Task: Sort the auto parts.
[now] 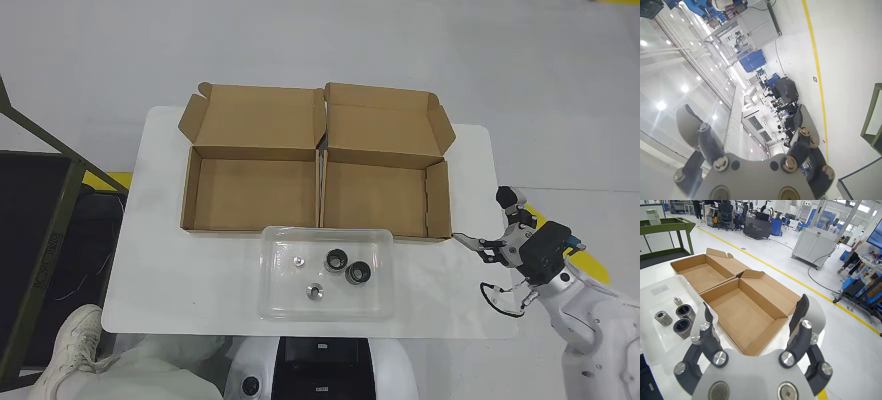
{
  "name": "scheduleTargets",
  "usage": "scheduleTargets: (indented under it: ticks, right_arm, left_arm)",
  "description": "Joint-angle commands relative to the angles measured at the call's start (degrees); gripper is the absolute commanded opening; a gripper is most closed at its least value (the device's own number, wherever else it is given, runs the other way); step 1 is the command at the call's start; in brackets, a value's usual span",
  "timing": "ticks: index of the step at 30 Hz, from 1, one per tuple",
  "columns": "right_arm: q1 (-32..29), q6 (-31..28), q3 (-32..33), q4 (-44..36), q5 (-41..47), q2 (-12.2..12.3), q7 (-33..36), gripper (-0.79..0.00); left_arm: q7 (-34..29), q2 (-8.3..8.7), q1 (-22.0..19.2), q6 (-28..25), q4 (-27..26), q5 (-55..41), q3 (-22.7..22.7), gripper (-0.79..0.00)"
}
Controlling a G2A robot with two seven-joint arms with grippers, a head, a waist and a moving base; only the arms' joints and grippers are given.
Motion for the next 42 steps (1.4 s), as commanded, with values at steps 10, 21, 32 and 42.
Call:
scheduleTargets:
  ticks: [10, 21, 32, 42]
  right_arm:
    - [0.0, 0.0, 0.0, 0.0, 0.0, 0.0, 0.0, 0.000]
    - [0.6, 0.3, -1.6, -0.1, 0.2, 0.1, 2.3, 0.000]
    - [6.0, -4.2, -7.5, 1.9, 1.2, 0.7, 9.9, 0.000]
    - [13.2, -8.6, -16.1, 4.8, 2.8, 1.1, 21.5, 0.000]
  left_arm:
    - [0.0, 0.00, 0.0, 0.0, 0.0, 0.0, 0.0, 0.000]
    - [0.0, 0.00, 0.0, 0.0, 0.0, 0.0, 0.0, 0.000]
    - [0.0, 0.00, 0.0, 0.0, 0.0, 0.0, 0.0, 0.000]
    - [0.0, 0.00, 0.0, 0.0, 0.0, 0.0, 0.0, 0.000]
